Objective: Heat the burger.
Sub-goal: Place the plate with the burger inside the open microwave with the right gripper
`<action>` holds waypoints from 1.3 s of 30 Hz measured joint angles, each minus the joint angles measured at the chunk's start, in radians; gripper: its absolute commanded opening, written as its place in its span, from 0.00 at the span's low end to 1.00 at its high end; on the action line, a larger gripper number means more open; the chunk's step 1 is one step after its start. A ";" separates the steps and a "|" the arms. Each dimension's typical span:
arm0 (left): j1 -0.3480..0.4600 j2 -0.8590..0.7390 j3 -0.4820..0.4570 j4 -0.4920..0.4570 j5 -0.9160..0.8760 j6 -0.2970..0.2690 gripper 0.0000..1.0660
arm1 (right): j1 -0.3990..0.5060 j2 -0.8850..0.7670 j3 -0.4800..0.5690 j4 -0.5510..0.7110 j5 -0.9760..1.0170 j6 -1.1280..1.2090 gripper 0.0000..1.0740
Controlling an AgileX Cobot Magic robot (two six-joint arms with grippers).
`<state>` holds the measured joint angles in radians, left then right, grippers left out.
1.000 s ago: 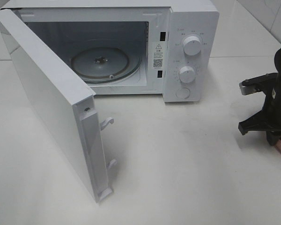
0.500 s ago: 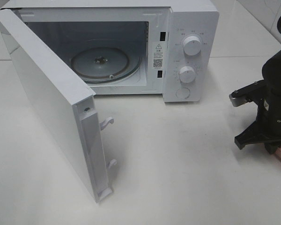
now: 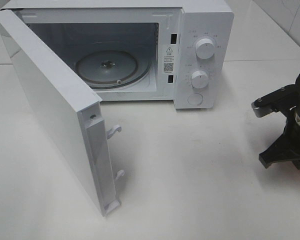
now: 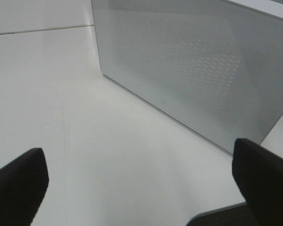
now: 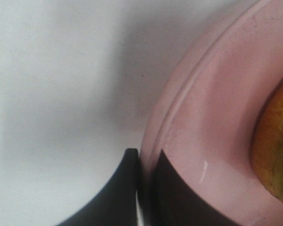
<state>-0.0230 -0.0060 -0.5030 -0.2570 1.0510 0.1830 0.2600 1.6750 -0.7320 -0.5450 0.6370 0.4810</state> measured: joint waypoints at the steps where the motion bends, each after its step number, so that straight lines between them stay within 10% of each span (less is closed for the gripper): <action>1: 0.000 0.000 0.000 0.000 0.000 0.000 0.92 | 0.000 0.000 0.000 0.000 0.000 0.000 0.00; 39: 0.000 0.000 0.000 0.000 0.000 0.000 0.92 | 0.418 -0.346 0.169 -0.052 0.197 0.024 0.00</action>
<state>-0.0230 -0.0060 -0.5030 -0.2570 1.0510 0.1830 0.6780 1.3290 -0.5630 -0.5970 0.8340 0.5050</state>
